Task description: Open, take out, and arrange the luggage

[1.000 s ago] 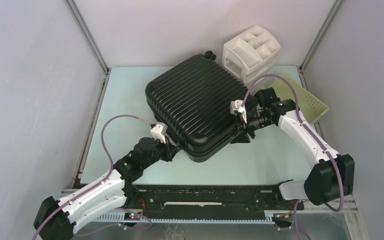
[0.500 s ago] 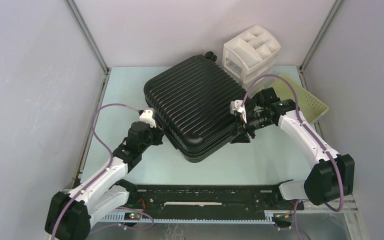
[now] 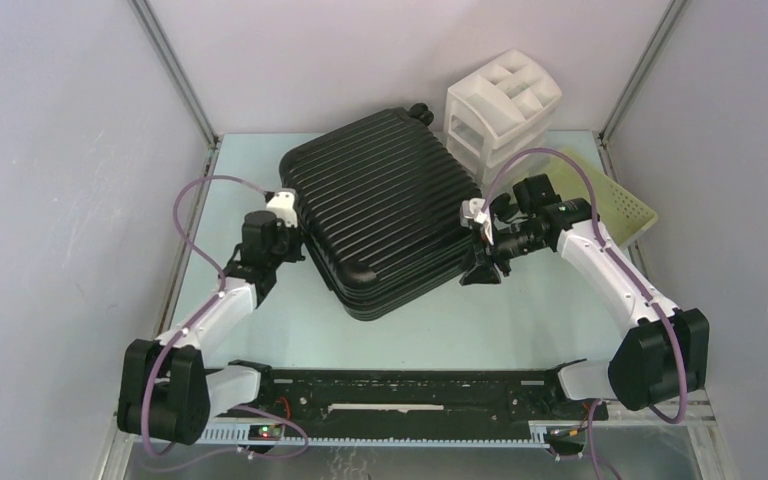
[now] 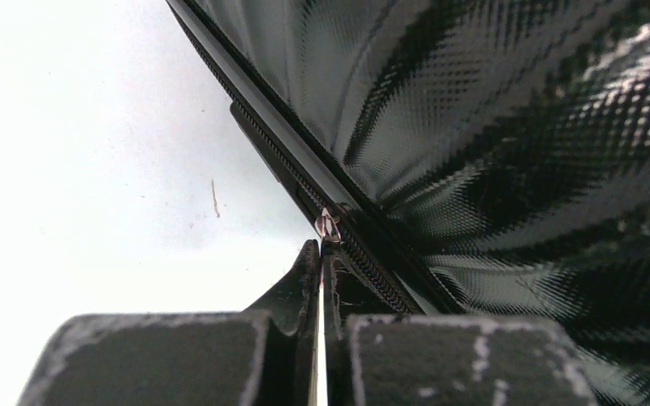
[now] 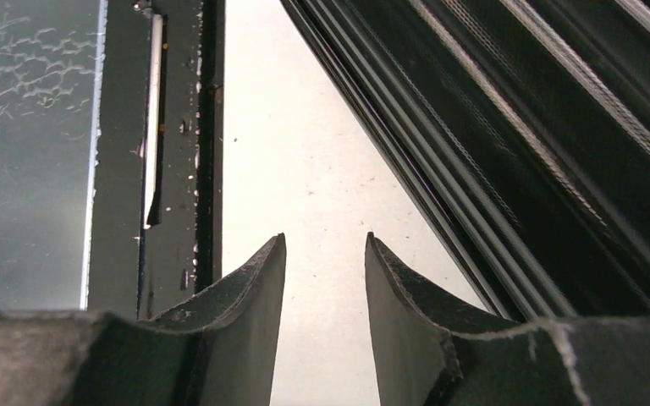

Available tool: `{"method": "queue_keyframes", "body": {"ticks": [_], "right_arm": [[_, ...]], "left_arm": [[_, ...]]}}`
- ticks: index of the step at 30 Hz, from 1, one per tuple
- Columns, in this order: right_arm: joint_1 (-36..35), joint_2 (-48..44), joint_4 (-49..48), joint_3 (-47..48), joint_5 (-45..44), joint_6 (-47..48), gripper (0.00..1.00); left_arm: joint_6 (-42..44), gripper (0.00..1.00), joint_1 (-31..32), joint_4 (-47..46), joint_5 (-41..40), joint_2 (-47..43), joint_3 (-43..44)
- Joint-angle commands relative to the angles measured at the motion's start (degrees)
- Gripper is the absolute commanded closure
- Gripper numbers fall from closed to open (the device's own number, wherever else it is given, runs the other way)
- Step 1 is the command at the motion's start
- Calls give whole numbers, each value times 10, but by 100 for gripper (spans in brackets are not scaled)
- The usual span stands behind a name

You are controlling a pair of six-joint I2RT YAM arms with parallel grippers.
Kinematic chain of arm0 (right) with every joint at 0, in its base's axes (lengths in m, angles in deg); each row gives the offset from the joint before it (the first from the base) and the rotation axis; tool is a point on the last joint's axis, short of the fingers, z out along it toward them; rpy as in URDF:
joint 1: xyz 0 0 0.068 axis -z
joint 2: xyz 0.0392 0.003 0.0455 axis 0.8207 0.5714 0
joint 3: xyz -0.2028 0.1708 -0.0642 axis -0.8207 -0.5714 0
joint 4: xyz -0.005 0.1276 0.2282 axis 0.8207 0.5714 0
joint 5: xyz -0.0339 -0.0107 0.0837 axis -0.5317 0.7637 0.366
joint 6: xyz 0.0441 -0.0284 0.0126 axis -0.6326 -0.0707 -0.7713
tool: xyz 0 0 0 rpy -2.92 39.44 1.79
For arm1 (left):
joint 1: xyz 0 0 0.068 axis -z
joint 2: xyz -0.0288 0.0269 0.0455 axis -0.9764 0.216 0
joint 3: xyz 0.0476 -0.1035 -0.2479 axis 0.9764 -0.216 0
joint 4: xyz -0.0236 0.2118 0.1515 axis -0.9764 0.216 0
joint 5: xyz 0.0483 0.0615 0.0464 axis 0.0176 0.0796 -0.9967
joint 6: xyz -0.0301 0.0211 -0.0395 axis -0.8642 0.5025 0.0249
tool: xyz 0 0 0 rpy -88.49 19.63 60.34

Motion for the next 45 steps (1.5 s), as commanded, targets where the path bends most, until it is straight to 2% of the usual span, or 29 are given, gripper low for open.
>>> {"method": "queue_keyframes", "body": {"ticks": [1,6,10,13,19,24,28,33,37,42,45], "right_arm": [[10,2,-45,0,-27,-54,53],[58,-31,-21,8,-2,-21,48],[98,-53,9,43,-17,55,31],[129,-33,29,81,-39,139,19],[151,63,114,186,-110,369,15],[135,155,138,286,-161,391,15],[111,198,140,316,-198,397,16],[85,220,148,314,-234,407,23],[90,216,154,308,-242,423,39],[104,205,165,298,-268,454,65],[117,193,160,282,-265,476,70]], "left_arm": [[55,100,-33,-68,1,9,50],[81,100,-35,-65,25,-2,39],[99,100,-35,-64,36,-4,40],[108,100,-36,-60,39,-5,42],[123,100,-37,-58,40,-11,40],[140,100,-38,-51,37,-16,40],[154,100,-38,-48,38,-21,40],[171,100,-40,-44,41,-22,39],[212,100,-45,-32,37,-26,39],[230,100,-79,-28,42,-27,44],[241,100,-96,-18,54,-22,57]]}}
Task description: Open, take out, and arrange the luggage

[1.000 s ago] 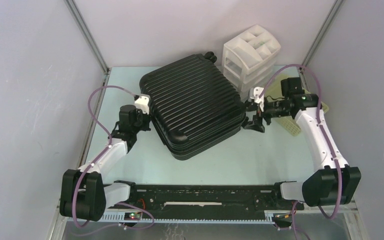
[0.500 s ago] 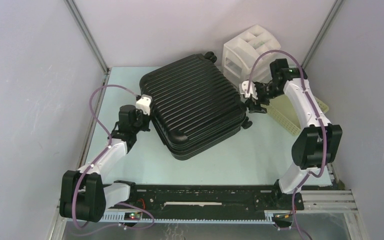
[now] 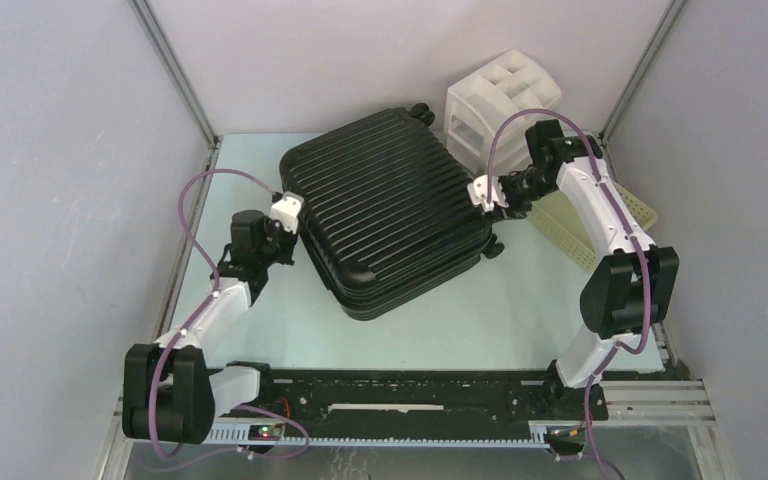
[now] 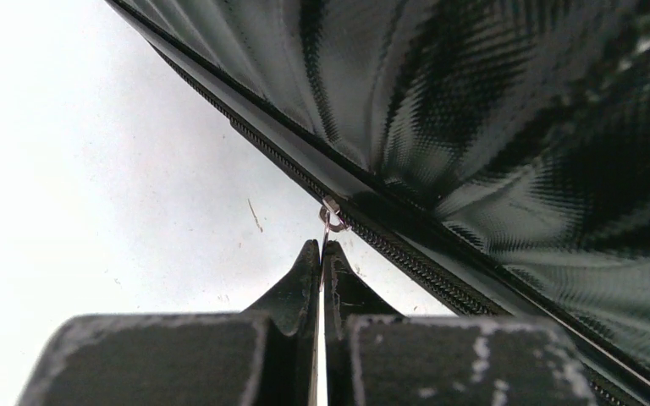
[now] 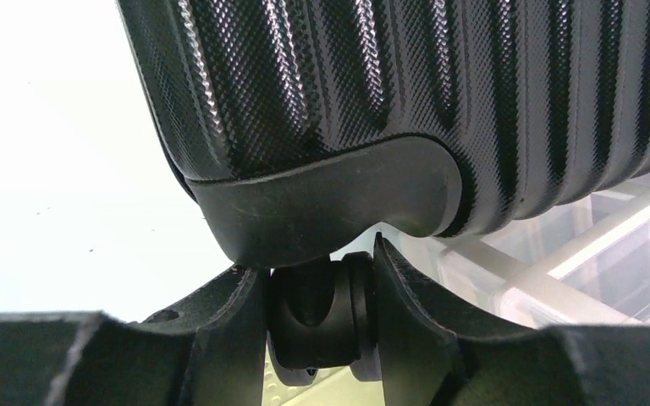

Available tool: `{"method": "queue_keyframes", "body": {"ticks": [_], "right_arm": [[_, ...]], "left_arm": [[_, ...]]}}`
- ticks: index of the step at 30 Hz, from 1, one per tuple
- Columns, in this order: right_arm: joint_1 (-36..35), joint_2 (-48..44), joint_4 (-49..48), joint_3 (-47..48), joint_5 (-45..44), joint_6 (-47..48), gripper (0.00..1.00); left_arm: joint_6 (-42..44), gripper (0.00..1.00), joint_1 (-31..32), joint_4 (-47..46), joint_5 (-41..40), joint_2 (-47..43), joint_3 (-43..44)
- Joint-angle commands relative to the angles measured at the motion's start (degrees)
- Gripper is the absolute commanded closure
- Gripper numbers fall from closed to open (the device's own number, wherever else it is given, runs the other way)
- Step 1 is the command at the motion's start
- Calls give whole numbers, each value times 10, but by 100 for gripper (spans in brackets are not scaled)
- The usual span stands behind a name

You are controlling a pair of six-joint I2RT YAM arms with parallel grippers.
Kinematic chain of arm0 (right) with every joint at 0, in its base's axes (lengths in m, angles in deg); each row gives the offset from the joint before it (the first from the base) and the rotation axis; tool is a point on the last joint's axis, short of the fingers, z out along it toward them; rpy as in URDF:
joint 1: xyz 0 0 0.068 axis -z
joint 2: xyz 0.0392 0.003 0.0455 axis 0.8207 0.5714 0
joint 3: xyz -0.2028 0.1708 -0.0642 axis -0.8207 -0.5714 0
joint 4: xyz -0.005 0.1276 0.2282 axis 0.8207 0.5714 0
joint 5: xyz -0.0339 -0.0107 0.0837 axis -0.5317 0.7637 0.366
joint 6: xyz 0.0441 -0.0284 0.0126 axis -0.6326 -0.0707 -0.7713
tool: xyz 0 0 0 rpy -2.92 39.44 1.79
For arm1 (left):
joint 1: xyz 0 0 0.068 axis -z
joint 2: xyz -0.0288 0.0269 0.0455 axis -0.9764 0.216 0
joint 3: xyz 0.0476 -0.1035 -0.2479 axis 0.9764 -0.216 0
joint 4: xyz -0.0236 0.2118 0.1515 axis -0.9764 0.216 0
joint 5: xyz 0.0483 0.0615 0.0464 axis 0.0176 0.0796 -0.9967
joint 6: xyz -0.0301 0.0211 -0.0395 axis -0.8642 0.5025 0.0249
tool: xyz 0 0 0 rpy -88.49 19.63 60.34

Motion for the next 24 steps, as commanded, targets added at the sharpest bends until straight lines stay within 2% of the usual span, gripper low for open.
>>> {"method": "queue_keyframes", "body": {"ticks": [1,8,16,24], "right_arm": [[34,-24,24,-20,-45,25,72],[47,-26,24,-29,-34,47,84],[50,-23,34,-33,-6,63,86],[45,-28,52,-35,12,86,89]], "left_arm": [[46,100,-58,-30,-28,-21,54],[67,100,-105,-16,12,43,112],[77,100,-115,-12,2,128,197],[52,100,-126,-29,-25,232,280]]}}
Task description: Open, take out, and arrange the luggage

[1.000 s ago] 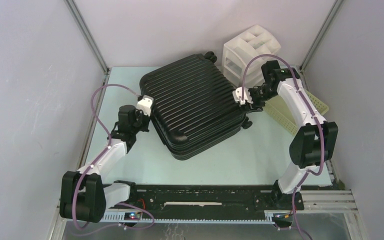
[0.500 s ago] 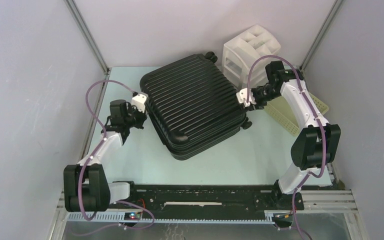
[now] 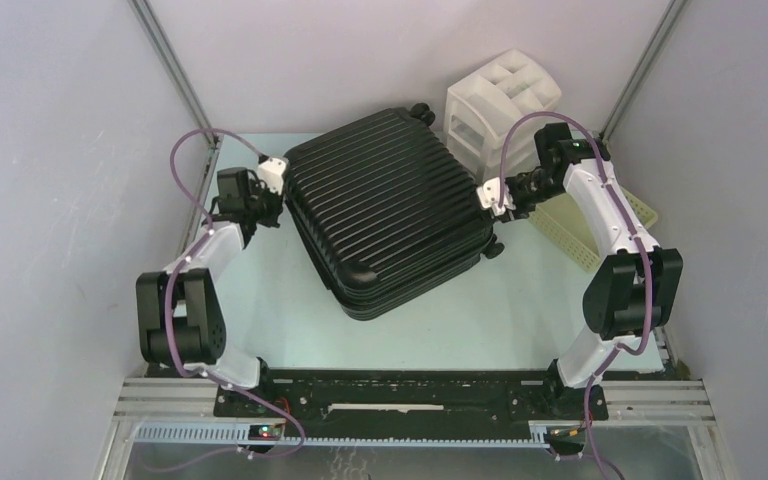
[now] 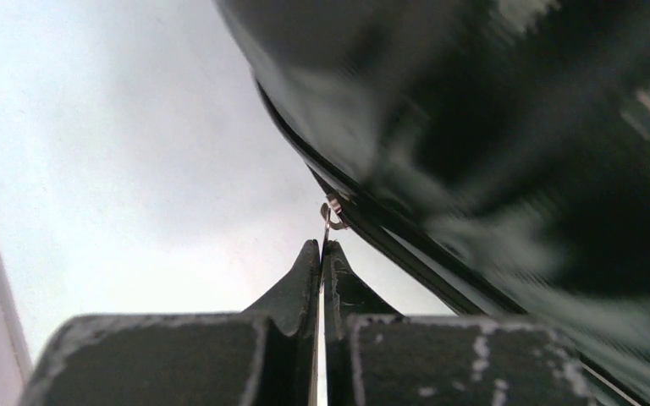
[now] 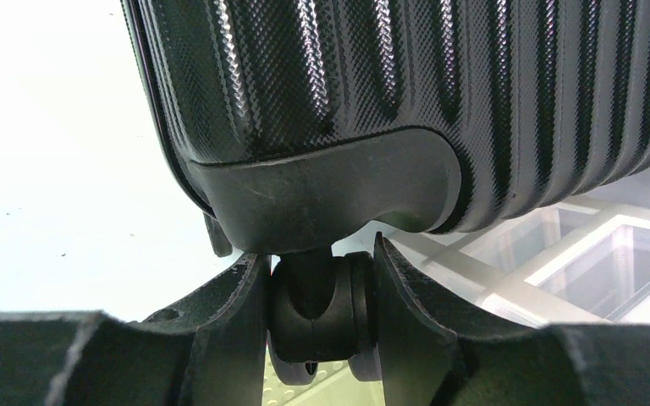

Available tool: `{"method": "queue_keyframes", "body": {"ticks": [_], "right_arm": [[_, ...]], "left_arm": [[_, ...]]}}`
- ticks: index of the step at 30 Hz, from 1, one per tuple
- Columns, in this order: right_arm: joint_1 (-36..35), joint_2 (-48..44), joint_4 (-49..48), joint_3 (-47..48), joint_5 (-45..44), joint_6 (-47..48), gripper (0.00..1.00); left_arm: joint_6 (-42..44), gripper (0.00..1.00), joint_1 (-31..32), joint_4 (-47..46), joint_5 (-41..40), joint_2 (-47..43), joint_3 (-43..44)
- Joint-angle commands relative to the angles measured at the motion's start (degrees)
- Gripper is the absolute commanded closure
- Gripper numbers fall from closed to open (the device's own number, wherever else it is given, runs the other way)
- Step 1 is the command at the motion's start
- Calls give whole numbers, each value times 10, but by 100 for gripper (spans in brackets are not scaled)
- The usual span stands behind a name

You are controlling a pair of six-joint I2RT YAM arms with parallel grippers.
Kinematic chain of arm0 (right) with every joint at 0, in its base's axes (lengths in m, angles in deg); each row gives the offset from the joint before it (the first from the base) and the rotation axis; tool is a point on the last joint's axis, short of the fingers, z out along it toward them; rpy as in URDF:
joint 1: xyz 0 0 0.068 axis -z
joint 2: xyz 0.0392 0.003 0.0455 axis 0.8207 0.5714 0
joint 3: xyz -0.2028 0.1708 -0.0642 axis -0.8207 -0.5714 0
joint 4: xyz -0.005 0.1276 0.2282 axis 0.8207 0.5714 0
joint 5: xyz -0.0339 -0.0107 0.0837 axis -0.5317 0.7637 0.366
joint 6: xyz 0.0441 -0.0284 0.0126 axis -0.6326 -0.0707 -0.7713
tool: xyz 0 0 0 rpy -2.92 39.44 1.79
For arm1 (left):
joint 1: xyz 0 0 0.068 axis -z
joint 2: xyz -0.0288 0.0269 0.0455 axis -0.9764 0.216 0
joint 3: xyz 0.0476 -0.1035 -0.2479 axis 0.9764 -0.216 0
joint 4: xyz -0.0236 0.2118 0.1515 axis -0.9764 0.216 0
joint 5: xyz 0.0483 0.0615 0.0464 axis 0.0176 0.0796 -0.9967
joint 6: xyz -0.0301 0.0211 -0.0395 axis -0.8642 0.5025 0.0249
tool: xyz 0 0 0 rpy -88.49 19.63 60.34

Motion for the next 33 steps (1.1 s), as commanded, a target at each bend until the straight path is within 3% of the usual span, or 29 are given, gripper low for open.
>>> {"method": "queue_keyframes", "body": {"ticks": [1,11,13,15,17,19,22,26,33], "right_arm": [[17,-20,55,-11,-39,17,89],[-2,-21,55,-13,-35,-4,87],[-5,-27,43,-15,-26,-21,79],[-5,-41,23,-22,-7,-50,62],[-5,-63,-11,-34,7,-85,44],[-5,-88,-40,-45,14,-115,34],[-7,-120,-67,-43,19,-174,25],[-7,-157,-52,-34,23,-219,22],[-6,-229,0,-61,88,-307,22]], "left_arm": [[-2,100,-38,-83,-90,47,98],[-124,100,-44,-54,-55,180,246],[-158,100,-46,-55,-57,181,250],[-198,83,-49,-58,-79,165,241],[-234,68,-56,-61,-96,138,220],[-272,53,-65,-63,-113,100,192],[-325,42,-82,-66,-116,30,140],[-412,38,-101,-92,-62,-50,51],[-609,27,-105,-233,52,-144,-157]]}}
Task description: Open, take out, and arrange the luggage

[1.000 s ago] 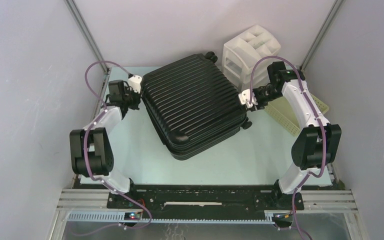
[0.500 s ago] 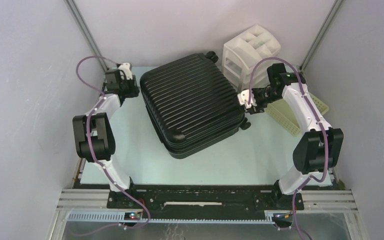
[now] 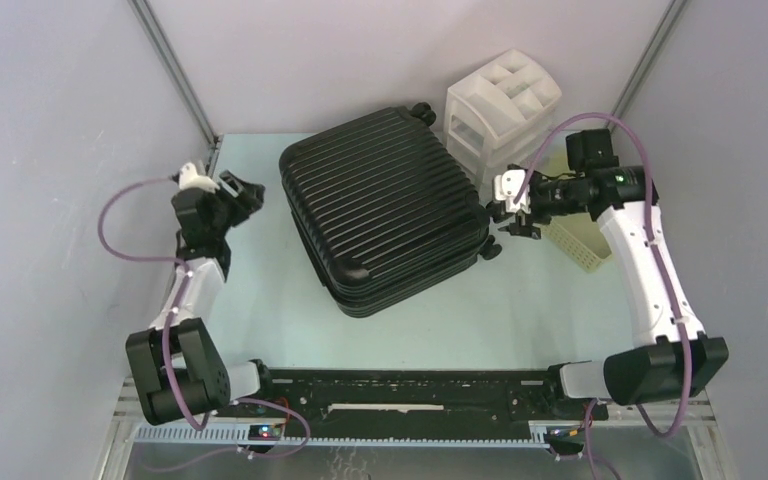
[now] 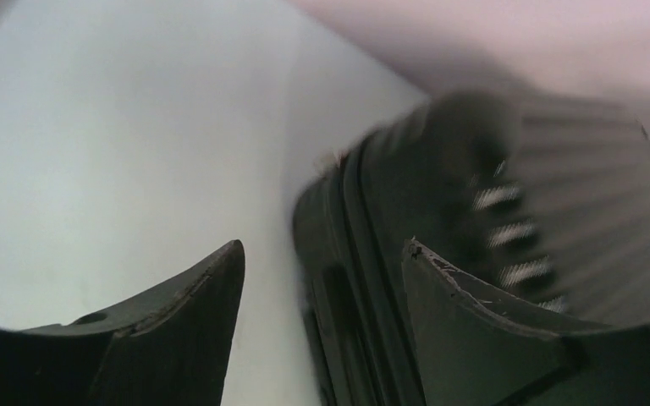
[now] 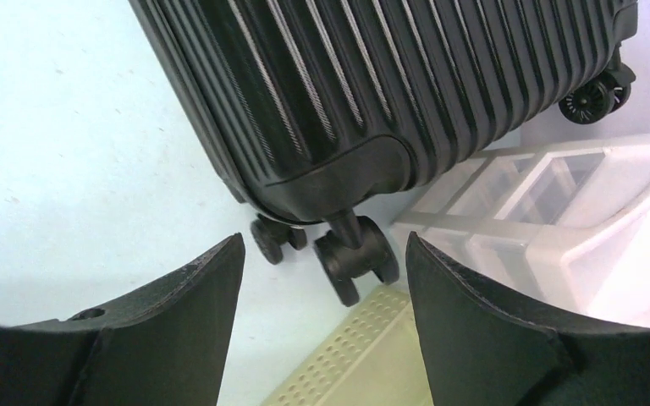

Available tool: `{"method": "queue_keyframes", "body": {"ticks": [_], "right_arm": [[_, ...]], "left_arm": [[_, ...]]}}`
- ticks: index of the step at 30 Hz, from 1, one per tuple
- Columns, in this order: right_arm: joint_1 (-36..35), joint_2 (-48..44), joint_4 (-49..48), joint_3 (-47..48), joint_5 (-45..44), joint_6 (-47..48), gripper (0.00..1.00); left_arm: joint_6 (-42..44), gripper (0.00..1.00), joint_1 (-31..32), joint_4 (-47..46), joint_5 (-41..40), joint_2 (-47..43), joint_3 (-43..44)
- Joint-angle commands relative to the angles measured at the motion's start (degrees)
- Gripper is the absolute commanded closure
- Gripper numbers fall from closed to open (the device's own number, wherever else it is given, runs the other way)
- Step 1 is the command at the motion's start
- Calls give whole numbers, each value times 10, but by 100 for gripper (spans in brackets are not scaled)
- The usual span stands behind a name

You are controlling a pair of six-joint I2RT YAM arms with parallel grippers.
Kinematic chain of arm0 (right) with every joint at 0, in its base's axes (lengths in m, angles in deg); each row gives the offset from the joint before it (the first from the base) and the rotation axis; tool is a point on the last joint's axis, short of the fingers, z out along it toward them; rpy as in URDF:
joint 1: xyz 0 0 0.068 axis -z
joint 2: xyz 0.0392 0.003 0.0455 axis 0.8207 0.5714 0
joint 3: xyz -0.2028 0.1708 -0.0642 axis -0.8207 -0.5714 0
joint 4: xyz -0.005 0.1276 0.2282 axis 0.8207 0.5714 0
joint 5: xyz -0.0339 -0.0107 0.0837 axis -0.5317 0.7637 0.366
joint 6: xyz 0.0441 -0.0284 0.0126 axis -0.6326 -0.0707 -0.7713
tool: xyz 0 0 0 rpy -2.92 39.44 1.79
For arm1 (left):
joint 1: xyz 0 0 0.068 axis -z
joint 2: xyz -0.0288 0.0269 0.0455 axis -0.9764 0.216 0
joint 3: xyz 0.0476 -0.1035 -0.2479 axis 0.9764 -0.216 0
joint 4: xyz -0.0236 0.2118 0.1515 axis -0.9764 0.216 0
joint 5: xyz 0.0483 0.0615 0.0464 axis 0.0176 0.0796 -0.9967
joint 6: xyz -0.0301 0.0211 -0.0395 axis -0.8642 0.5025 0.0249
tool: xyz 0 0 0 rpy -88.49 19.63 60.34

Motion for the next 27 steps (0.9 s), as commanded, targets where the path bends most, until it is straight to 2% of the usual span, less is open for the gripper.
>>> {"method": "queue_keyframes", "body": {"ticks": [1,5,10,13,15,18,21,27], "right_arm": [[3,-47,41,-21,74,-90,22],[1,-74,62,-87,154,-126,22],[-6,-74,30,-165,234,-213,19],[-7,-81,15,-182,221,-219,17],[-1,-88,-19,-195,221,-258,17],[0,-86,-12,-200,229,-249,17],[2,-85,-13,-205,232,-243,17],[3,-85,-11,-208,232,-238,17]], "left_arm": [[-162,27,1,-77,88,-21,-111],[-213,27,4,-78,122,-8,-156],[-218,27,40,-73,121,47,-163],[-226,28,59,-71,119,88,-149],[-226,29,69,-71,108,109,-142],[-227,34,78,-63,89,134,-131],[-227,46,83,-61,79,147,-125],[-229,87,93,-65,92,145,-128]]}}
